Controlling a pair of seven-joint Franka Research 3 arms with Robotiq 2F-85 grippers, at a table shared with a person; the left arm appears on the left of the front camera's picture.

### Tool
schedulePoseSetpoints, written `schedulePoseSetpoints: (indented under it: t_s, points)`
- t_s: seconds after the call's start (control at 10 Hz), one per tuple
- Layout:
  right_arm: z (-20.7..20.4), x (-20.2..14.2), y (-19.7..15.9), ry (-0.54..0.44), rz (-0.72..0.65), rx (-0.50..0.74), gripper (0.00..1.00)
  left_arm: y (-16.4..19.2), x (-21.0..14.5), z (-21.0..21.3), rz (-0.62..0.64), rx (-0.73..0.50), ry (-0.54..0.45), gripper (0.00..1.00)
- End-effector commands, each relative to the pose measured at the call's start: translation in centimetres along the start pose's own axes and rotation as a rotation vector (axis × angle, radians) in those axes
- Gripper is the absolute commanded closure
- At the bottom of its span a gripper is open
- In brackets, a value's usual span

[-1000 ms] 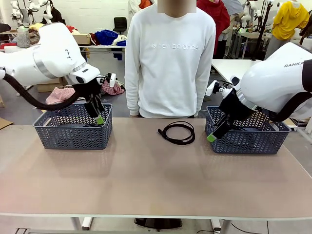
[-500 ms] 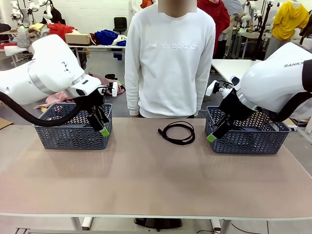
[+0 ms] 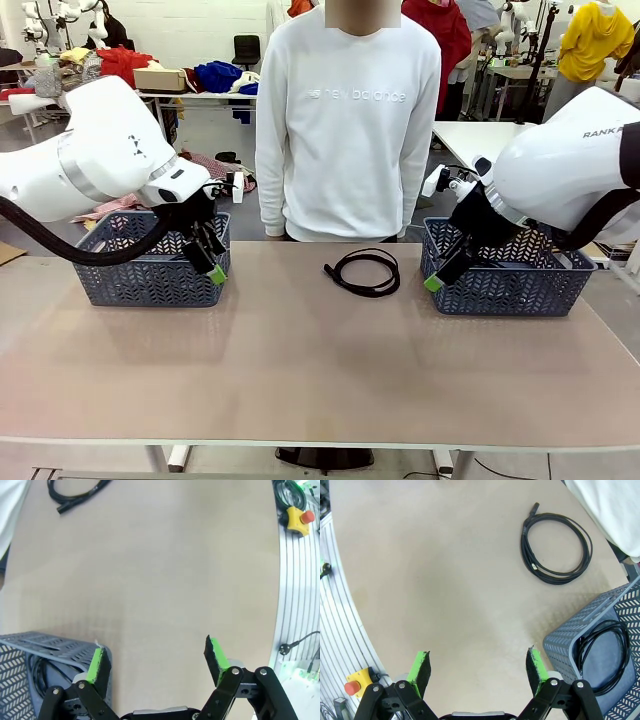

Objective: Organize the cables according to human instructions.
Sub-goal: Pick up a bundle of cables and place it in the basket indicated by the human.

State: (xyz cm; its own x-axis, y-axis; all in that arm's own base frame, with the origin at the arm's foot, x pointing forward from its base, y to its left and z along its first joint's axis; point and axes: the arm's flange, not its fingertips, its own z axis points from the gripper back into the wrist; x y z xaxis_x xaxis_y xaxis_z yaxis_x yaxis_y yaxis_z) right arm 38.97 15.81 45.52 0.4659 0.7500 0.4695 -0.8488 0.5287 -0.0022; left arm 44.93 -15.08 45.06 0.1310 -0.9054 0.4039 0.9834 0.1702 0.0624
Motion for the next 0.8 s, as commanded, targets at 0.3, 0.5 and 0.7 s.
schedulePoseSetpoints:
  t_s: [0.3,0.5,0.7]
  points:
    - [0.02,-0.04,-0.04,-0.001,-0.003,-0.001,0.0,0.27,-0.1,0.2,-0.002,-0.008,0.0,0.02]
    - [0.02,-0.04,-0.04,-0.001,-0.003,-0.001,0.0,0.27,-0.1,0.2,-0.002,-0.008,0.0,0.02]
    - [0.02,-0.04,-0.04,-0.001,-0.003,-0.001,0.0,0.27,-0.1,0.2,-0.002,-0.008,0.0,0.02]
